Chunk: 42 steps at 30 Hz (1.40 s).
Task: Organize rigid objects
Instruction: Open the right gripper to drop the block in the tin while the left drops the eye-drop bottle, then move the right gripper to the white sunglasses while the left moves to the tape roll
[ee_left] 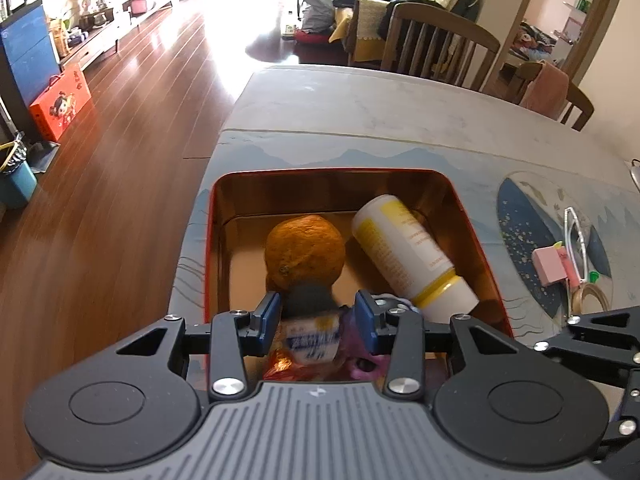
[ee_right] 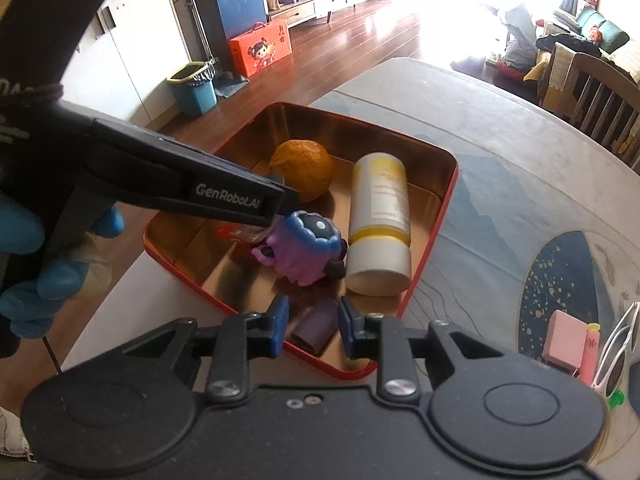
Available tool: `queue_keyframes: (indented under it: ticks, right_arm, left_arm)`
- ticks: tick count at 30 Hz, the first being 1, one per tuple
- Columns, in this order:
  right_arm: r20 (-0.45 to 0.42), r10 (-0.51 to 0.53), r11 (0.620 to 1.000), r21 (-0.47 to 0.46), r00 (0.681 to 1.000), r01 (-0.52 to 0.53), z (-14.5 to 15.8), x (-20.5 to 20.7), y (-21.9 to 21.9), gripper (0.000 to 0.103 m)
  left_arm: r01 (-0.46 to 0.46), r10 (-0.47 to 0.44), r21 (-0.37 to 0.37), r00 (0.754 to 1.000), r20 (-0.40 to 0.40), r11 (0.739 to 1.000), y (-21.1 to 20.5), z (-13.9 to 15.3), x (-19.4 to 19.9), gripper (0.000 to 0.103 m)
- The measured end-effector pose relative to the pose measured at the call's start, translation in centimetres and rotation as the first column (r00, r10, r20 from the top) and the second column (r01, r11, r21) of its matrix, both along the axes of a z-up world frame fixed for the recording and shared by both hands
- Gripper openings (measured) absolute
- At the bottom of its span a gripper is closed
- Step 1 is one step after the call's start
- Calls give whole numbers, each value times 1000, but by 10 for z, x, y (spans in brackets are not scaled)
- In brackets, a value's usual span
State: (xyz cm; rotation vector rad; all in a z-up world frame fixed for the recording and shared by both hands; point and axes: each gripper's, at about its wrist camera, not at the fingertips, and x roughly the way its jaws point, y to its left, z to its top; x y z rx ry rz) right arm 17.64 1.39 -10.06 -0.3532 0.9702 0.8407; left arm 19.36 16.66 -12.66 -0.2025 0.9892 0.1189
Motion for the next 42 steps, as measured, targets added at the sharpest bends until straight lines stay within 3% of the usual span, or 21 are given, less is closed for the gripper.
queue_keyframes:
  ticks: [5,9,16,18,23,28,32,42]
  right_arm:
    - [6,-13,999,32,1000,13,9,-2,-10,35]
    - [19,-22,998,57,1000,21,17,-4,-17,35]
    - [48,-52,993,108,997,47,35,-10,-36,38]
    - [53,-67,990,125,996,60,40,-12,-46,38]
    - [72,-97,983,160,993,85,52,-16,-73,54]
    - [87,-130,976,188,988,112,60,-18,-106,55]
    - [103,-153,970,207,983,129,64,-17,-133,71]
    - [116,-224,958,208,968,197,60,-1,-202,86]
  left_arm:
    - [-10,10,3,1000,11,1000,2,3,-6,41]
    - [-9,8,8,999,42,1000,-4,11,-14,54]
    - [-1,0,13,996,90,1000,-20,30,-27,58]
    - [4,-6,13,994,107,1000,-26,36,-32,64]
    - [29,-31,20,989,142,999,-47,51,-39,66]
    - [57,-60,23,984,168,998,-75,60,-42,66]
    - [75,-79,28,979,187,997,-97,64,-42,75]
    - [85,-92,40,971,220,996,-152,65,-33,84]
